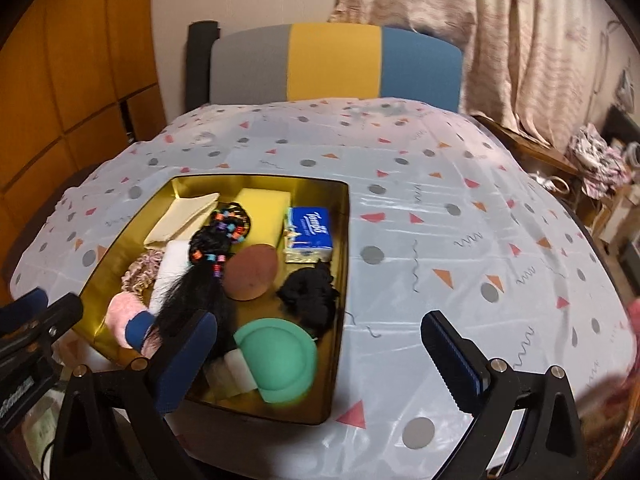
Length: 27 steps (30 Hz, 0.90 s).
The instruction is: Organize soft objects
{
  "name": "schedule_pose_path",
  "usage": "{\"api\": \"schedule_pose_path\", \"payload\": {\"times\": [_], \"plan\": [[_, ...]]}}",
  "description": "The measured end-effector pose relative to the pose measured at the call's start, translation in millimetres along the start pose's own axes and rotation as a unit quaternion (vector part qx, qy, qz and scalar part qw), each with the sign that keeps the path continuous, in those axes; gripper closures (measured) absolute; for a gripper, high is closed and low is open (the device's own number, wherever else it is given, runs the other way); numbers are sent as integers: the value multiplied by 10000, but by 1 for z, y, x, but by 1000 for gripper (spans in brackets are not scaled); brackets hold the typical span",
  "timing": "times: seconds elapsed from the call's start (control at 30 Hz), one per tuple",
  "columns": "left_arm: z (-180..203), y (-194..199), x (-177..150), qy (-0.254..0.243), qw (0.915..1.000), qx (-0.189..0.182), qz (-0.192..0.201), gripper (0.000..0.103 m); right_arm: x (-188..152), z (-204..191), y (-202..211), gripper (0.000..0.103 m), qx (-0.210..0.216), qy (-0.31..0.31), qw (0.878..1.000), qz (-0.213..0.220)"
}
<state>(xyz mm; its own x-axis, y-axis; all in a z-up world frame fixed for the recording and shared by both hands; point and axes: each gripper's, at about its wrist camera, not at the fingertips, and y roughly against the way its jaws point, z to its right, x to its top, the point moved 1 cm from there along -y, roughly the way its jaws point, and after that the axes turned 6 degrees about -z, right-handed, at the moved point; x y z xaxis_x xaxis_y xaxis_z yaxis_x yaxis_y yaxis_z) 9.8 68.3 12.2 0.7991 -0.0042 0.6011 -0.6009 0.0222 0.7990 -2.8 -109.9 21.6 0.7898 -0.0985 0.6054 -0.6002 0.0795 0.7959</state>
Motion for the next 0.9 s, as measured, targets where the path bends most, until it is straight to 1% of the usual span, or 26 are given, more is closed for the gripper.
{"api": "schedule_pose_path", "payload": {"times": [0.27,0.37,0.9], "plan": [[7,2,-5,-144,9998,146,-20,49,0,-4,5,0,-76,81,9999,14],[6,0,-5,-140,9998,78,-80,49,0,-5,6,0,-14,61,10000,-11],[9,-6,-9,-215,9996,2,-194,49,0,-5,5,0,100,-26,9999,-59]]}}
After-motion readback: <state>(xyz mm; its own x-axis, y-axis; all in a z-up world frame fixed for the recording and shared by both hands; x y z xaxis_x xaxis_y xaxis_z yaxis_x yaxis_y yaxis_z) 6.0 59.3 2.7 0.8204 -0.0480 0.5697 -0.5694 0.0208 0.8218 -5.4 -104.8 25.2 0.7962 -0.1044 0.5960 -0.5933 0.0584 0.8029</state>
